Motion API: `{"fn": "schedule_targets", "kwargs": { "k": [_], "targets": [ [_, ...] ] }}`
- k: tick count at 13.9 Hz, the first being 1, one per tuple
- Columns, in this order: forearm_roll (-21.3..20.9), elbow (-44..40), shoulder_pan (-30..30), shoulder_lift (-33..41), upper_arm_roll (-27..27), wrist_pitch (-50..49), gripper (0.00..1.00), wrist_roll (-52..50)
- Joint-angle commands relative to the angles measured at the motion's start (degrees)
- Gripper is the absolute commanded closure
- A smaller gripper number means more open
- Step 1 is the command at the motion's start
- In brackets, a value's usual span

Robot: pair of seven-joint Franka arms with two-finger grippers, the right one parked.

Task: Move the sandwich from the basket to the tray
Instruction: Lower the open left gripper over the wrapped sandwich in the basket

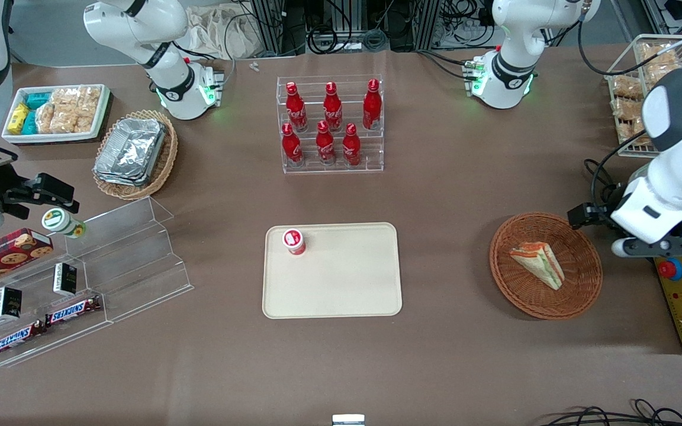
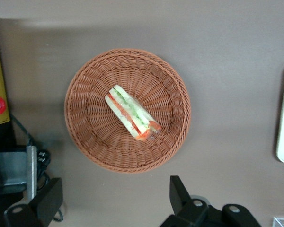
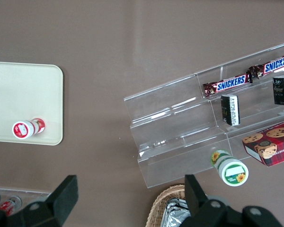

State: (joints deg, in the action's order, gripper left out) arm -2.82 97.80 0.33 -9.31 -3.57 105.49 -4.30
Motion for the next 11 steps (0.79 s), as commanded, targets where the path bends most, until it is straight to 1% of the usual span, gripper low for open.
{"fn": "schedule_targets", "kwargs": {
  "k": [1,3,8,9,11],
  "targets": [
    [0.2,5.2,0.6,0.8,0.7,4.8,0.00,0.1],
    [0.4,7.5,0.6,-0.5,0.6,6.3,0.00,-0.2],
    [0.5,7.6,0.3,-5.0,0.7,9.8,0.00,-0.9],
    [0.5,8.0,0.3,-5.9,0.7,12.3,0.00,-1.3],
    [0.5,10.1,0.2,-7.6,0.7,18.0,0.00,-5.3]
  ]
}}
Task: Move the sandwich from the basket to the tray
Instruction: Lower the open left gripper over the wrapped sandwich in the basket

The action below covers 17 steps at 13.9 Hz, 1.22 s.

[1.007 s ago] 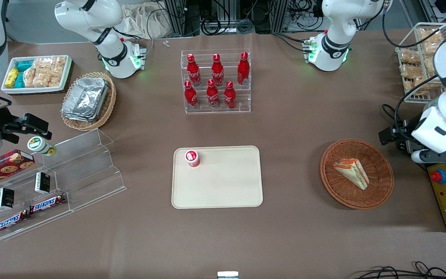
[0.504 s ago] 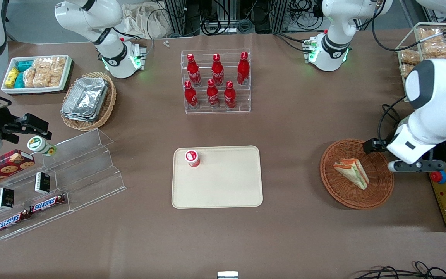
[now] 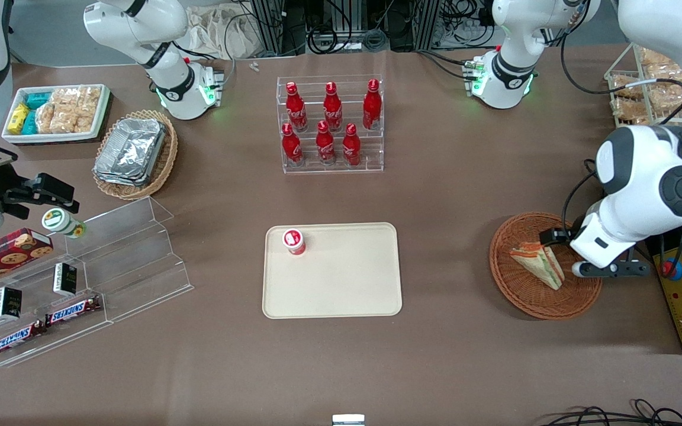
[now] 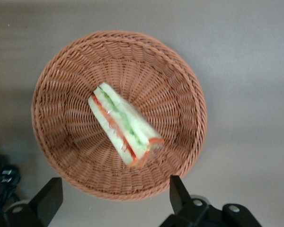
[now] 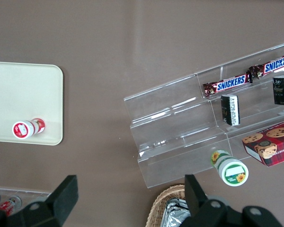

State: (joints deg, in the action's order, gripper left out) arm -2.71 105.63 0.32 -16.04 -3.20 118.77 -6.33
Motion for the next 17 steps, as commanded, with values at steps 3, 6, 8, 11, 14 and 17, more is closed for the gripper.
{"fn": "schedule_targets", "kwargs": {
  "k": [3,6,8,11,14,17],
  "targets": [
    [0.5,3.9,0.2,-3.5,0.2,10.0,0.00,-13.8],
    [0.5,4.0,0.3,-6.3,0.2,11.5,0.00,-21.2],
    [0.4,4.1,0.2,-7.2,0.2,12.4,0.00,-22.2],
    [0.4,7.4,0.1,-7.5,0.2,17.3,0.00,-22.8],
    [0.4,8.7,-0.8,-8.9,0.3,20.8,0.00,-22.8],
    [0.3,8.6,-0.9,-9.3,0.3,20.9,0.03,-22.7]
  ]
}}
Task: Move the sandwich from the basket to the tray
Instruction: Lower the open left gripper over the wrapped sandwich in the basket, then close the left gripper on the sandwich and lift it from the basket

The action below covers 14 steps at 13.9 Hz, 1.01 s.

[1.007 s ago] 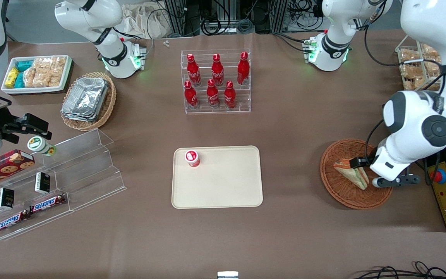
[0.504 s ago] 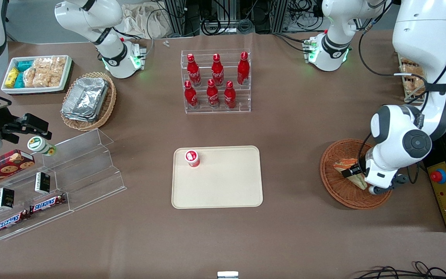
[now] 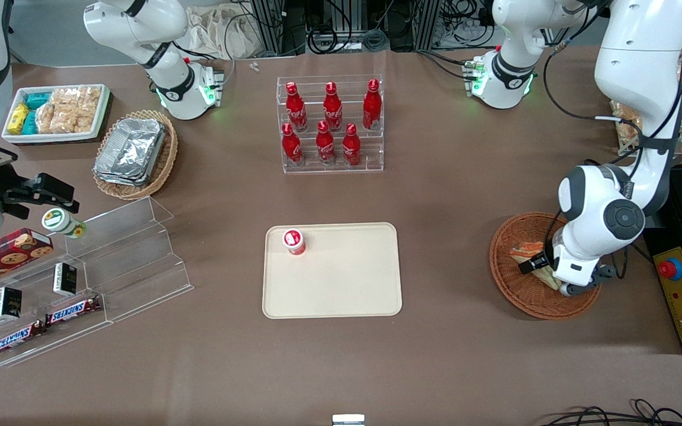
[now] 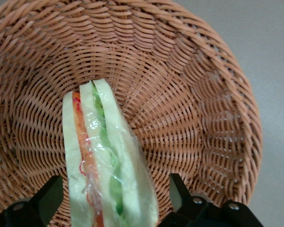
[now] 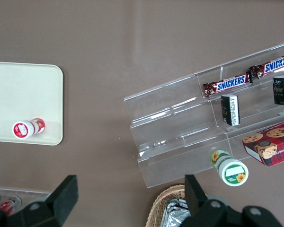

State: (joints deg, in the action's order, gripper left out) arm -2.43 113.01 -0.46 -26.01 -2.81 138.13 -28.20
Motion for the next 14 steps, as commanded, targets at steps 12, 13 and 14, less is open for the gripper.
{"fn": "schedule_targets", "kwargs": {
  "k": [12,13,14],
  "targets": [
    [0.2,-4.7,-0.5,6.0,-0.4,-13.3,0.91,-3.3],
    [0.3,-7.6,-0.2,6.7,-0.4,-17.9,0.91,-3.3],
    [0.3,-11.5,-0.2,6.7,-0.4,-22.8,0.91,-3.3]
  ]
}}
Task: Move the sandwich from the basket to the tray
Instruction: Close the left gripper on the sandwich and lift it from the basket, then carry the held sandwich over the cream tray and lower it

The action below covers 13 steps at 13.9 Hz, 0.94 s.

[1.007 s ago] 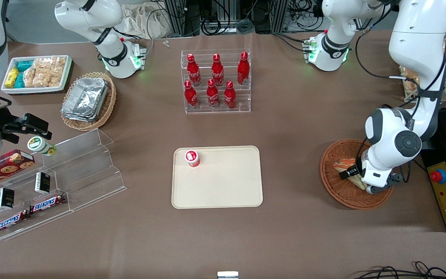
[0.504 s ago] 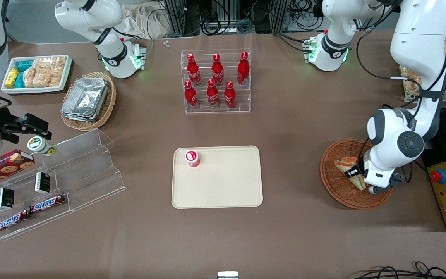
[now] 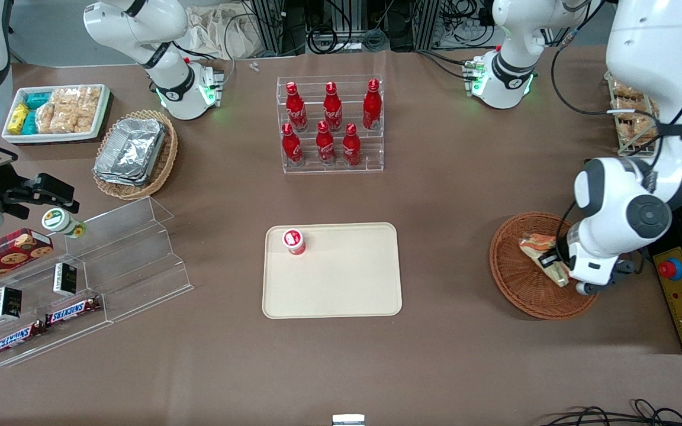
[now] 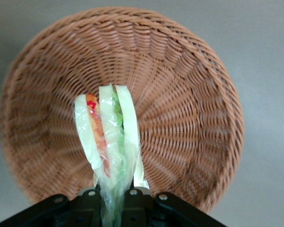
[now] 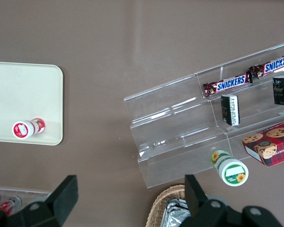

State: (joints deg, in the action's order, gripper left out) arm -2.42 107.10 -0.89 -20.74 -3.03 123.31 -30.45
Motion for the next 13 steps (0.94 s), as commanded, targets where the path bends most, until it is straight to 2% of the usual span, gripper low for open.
{"fn": "schedule_targets", "kwargs": {
  "k": [1,5,10,13],
  "targets": [
    [0.7,-9.8,0.3,1.4,-0.6,-13.4,0.91,-0.9],
    [2.0,-25.3,0.3,1.5,-5.0,-32.7,0.91,-1.0],
    [1.7,-27.5,0.3,1.9,-11.3,-35.3,0.91,1.5],
    [0.9,-27.9,1.1,0.1,-17.0,-34.8,0.91,2.9]
  ]
}}
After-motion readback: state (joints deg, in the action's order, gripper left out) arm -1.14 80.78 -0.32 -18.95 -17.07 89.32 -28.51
